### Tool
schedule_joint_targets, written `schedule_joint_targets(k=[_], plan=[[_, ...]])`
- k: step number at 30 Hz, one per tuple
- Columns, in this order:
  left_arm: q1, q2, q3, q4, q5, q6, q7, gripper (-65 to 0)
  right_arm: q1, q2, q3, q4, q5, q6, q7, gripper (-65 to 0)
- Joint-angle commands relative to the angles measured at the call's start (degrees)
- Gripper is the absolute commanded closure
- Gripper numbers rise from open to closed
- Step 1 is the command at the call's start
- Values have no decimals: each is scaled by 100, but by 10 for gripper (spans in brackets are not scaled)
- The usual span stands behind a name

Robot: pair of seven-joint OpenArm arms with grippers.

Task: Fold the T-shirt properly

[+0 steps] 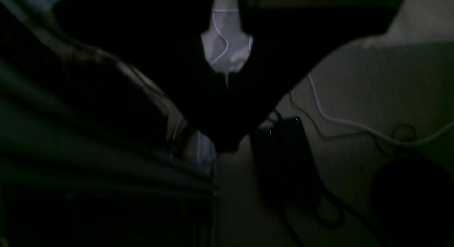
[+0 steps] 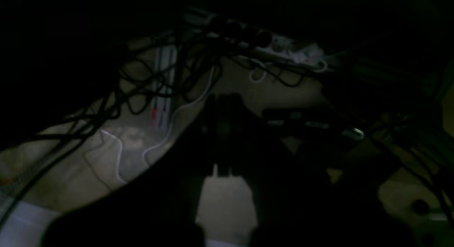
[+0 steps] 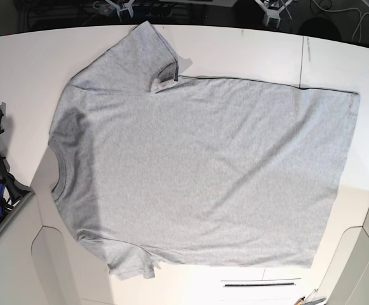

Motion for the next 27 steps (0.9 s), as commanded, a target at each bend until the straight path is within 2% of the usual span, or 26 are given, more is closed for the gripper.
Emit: schedule_joint_targets(k=[1,6,13,23,27], plan=[[201,-79,7,216,-72,-46,-66,0,-164,94,57,190,42,9,57,0],[1038,-348,7,1281,-186,-46,-68,0,-892,192,555,1099,90,11,81,0],[2138,-774,7,2920,-186,-46,-66,0,-1825,345,1290,2490,656,87,85,0],[3609,-1456,-9,5101,-186,-55,-59,0,-3405,518,1895,5027,1504,229,118,0],[4127,-1808,-9,5987,-184,-496,-35,0,-3965,516,2068,6089,1864,229,114,0]])
